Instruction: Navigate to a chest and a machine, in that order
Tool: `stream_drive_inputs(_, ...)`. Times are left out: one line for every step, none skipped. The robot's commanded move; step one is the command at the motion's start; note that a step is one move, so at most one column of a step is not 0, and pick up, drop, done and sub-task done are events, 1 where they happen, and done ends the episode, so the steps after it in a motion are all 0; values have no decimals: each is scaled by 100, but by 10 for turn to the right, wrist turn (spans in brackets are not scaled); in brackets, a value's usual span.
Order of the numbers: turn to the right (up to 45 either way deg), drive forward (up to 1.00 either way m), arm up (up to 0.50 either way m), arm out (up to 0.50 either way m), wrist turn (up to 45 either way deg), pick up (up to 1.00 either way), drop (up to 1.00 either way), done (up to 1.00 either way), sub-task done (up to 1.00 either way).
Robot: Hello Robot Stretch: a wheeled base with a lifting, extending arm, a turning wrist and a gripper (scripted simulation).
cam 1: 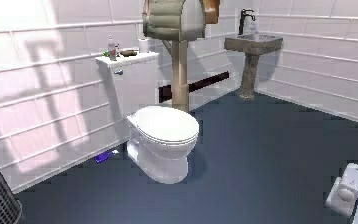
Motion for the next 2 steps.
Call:
stream_drive_inputs(90,0,0,0,0,0,0,0,0)
stream_drive_inputs(0,60,0,0,0,0,0,0,0)
